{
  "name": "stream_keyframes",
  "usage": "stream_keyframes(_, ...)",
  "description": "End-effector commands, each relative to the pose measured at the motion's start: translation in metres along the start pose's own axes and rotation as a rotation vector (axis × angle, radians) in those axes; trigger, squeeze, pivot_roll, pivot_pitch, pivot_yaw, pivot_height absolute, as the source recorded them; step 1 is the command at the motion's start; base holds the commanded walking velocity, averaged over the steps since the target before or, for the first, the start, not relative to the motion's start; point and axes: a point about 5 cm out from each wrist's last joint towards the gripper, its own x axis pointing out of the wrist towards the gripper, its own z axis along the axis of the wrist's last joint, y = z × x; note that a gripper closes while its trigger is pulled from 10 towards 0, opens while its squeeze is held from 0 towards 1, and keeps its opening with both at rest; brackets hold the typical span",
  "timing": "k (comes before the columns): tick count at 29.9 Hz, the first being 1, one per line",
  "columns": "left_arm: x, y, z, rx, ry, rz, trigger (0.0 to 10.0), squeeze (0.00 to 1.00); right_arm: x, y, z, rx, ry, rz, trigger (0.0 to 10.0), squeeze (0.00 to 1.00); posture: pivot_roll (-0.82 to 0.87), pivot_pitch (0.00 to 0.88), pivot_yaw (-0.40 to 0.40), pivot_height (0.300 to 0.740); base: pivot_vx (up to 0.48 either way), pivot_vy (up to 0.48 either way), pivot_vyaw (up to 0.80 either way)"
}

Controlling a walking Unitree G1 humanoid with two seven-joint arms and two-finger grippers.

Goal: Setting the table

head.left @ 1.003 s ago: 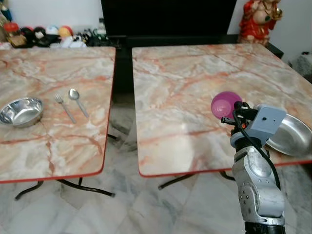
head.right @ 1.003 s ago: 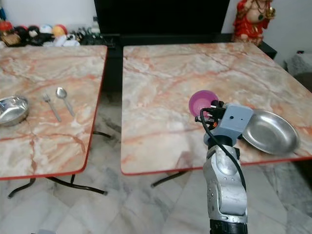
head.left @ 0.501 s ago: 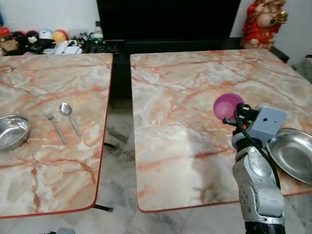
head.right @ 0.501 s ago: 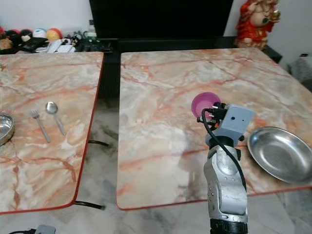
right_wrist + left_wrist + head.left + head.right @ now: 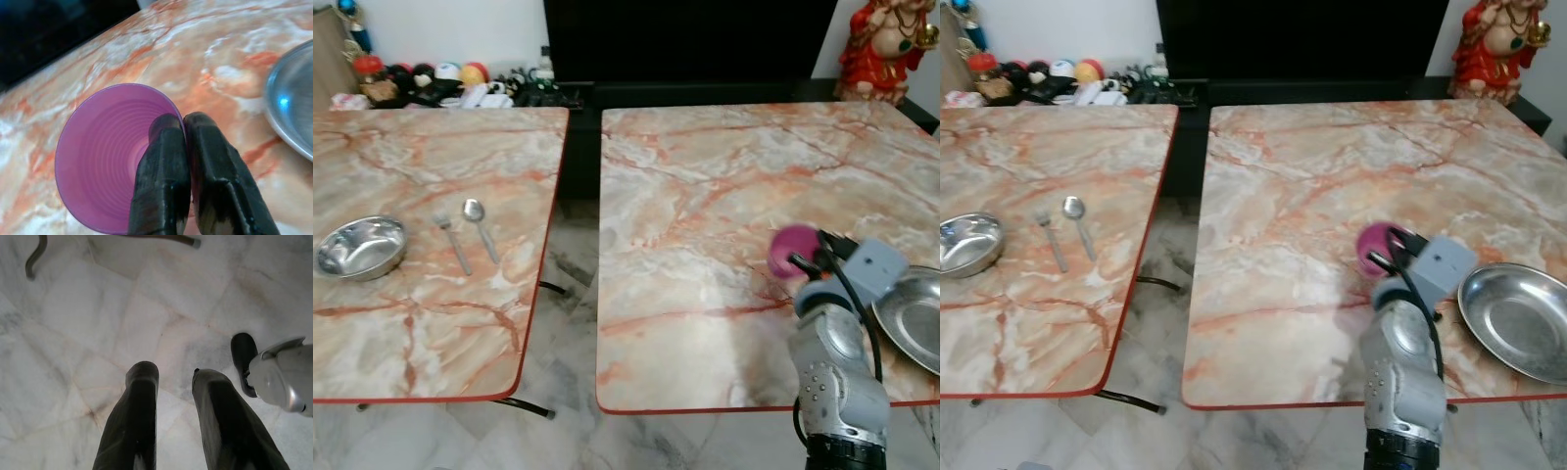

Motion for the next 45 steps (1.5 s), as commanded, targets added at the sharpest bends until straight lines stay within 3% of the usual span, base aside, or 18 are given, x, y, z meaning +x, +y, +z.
stream_keyframes(1,-0.001,0.000,-0.004,0.008,0.019,-0.003,10.0,0.00,0.002,0.002,0.005,0.027,0.000,-0.021,10.0,0.00,-0.06,0.090,0.018,0.740,0.000,0.000,0.00)
stream_keyframes(5,0.000,0.001,-0.003,0.011,0.016,-0.005,10.0,0.00,0.010,-0.002,0.011,0.061,0.001,-0.089,10.0,0.00,-0.06,0.091,0.020,0.740,0.000,0.000,0.00)
stream_keyframes(19,-0.001,0.001,-0.005,0.001,0.020,-0.008,10.0,0.00,0.022,-0.002,0.013,0.136,0.056,-0.150,10.0,0.00,-0.05,0.118,0.020,0.740,0.000,0.000,0.00)
stream_keyframes(40,-0.001,0.002,-0.004,0.006,0.017,-0.010,10.0,0.00,0.023,-0.012,0.009,0.194,0.088,-0.254,10.0,0.00,-0.06,0.155,0.027,0.740,0.000,0.000,0.00)
stream_keyframes(45,-0.002,0.000,-0.007,0.015,0.027,-0.018,10.0,0.00,0.022,-0.016,0.008,0.196,0.086,-0.262,10.0,0.00,-0.07,0.110,0.030,0.740,0.000,0.000,0.00)
